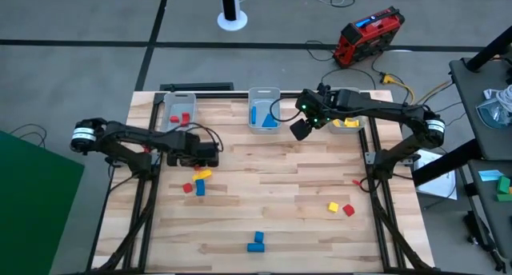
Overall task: Sort blocks
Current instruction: Put the red block into the right gray bin, then put the blue block into the middle gray bin
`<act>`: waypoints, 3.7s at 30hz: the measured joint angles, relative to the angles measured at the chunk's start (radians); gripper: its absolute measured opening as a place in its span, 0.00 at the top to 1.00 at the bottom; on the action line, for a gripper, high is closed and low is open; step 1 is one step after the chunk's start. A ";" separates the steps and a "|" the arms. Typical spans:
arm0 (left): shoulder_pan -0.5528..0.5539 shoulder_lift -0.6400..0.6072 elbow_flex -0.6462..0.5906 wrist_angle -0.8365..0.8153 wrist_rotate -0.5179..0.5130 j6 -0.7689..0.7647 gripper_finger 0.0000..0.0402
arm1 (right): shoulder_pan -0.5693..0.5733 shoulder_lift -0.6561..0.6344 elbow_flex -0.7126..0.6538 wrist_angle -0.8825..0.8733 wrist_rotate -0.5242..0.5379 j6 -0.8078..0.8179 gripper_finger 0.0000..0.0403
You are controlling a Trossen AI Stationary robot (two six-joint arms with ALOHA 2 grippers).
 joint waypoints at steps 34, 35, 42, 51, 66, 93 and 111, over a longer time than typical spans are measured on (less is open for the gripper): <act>0.817 0.036 0.403 -0.288 -0.177 0.920 0.46 | 0.000 0.000 0.000 0.010 0.000 -0.002 0.49; 0.817 0.037 0.403 -0.288 -0.177 0.920 0.46 | 0.000 0.000 0.000 0.011 0.000 -0.002 0.49; 0.777 0.016 0.403 -0.292 -0.156 0.905 0.48 | 0.000 0.000 0.000 0.012 0.000 0.004 0.49; 0.473 -0.024 0.404 -0.317 -0.087 0.729 0.48 | 0.000 0.000 0.000 0.012 -0.001 0.006 0.49; -0.045 -0.024 0.404 -0.420 0.105 0.408 0.48 | 0.027 0.000 0.000 0.012 -0.027 0.003 0.49; -0.342 -0.026 0.404 -0.343 0.049 0.419 0.48 | 0.336 -0.022 0.000 -0.001 -0.368 0.312 0.49; -0.208 -0.065 0.403 -0.233 0.026 1.089 0.48 | 0.750 -0.046 0.002 -0.173 -0.287 0.778 0.49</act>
